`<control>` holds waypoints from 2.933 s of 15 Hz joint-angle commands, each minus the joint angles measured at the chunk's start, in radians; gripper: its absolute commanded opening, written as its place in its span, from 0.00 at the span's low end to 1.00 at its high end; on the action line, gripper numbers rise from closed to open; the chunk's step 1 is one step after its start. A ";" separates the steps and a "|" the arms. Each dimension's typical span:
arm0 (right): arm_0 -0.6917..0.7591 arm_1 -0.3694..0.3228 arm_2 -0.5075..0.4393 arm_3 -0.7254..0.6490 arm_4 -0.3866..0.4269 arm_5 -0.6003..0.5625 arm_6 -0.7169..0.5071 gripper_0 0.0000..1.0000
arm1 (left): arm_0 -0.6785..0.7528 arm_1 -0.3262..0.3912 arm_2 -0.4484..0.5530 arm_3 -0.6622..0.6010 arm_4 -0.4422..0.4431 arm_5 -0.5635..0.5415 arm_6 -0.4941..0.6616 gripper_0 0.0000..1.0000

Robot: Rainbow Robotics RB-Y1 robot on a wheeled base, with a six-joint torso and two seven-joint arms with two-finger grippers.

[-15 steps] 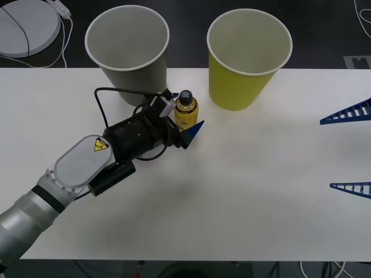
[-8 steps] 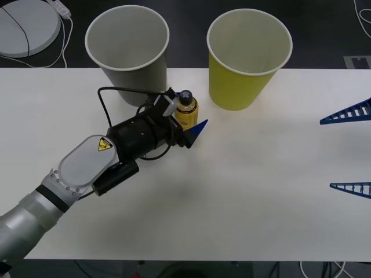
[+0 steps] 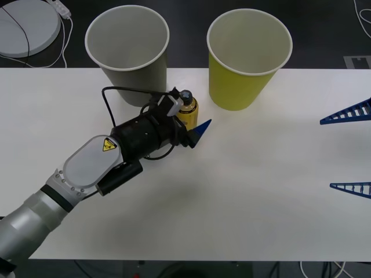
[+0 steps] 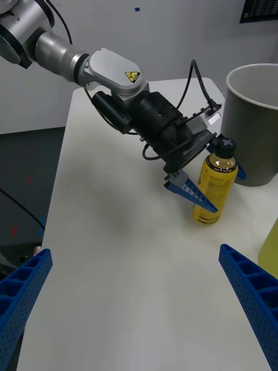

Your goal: Put the can into the green bin and the plastic bottle into the gray bin

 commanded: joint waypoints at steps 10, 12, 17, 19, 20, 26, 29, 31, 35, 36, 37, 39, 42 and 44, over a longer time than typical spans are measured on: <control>0.000 0.000 0.000 0.000 0.000 0.000 0.000 1.00 | -0.009 -0.010 -0.001 0.010 -0.023 -0.001 0.016 0.00; 0.000 0.000 0.000 0.000 0.000 0.000 0.000 1.00 | -0.009 -0.008 -0.001 0.010 -0.025 -0.001 0.019 0.00; 0.000 0.000 0.000 0.000 0.000 0.000 0.000 1.00 | -0.007 -0.008 -0.001 0.010 -0.025 -0.001 0.021 0.00; 0.000 0.000 0.000 0.000 0.000 0.000 0.000 1.00 | -0.007 -0.004 0.000 0.004 -0.025 -0.001 0.022 0.00; 0.000 0.000 0.000 0.000 0.000 0.000 0.000 1.00 | -0.007 0.000 0.000 -0.001 -0.025 -0.001 0.025 0.00; 0.000 0.000 0.000 0.000 0.000 0.000 0.000 1.00 | -0.015 0.023 0.000 -0.022 0.000 -0.016 0.047 0.00; 0.000 0.000 0.000 0.000 0.000 0.000 0.000 1.00 | -0.019 0.036 0.000 -0.031 0.005 -0.035 0.065 0.00; 0.000 0.000 0.000 0.000 0.000 0.000 0.000 1.00 | -0.018 0.042 0.000 -0.036 0.006 -0.035 0.074 0.00; 0.000 0.000 0.000 0.000 0.000 0.000 0.000 1.00 | -0.016 0.067 -0.001 -0.042 0.032 -0.036 0.088 0.00; 0.000 0.000 0.000 0.000 0.000 0.000 0.000 1.00 | -0.016 0.070 -0.001 -0.042 0.035 -0.036 0.091 0.00; 0.000 0.000 0.000 0.000 0.000 0.000 0.000 1.00 | -0.016 0.075 -0.001 -0.044 0.035 -0.036 0.094 0.00; 0.000 0.000 0.000 0.000 0.000 0.000 0.000 1.00 | 0.002 0.087 0.000 -0.067 0.034 -0.036 0.100 0.00; 0.000 0.000 0.000 0.000 0.000 0.000 0.000 1.00 | 0.030 0.099 0.000 -0.096 0.029 -0.018 0.108 0.00; 0.000 0.000 0.000 0.000 0.000 0.000 0.000 1.00 | 0.054 0.115 0.000 -0.128 0.026 -0.001 0.116 0.00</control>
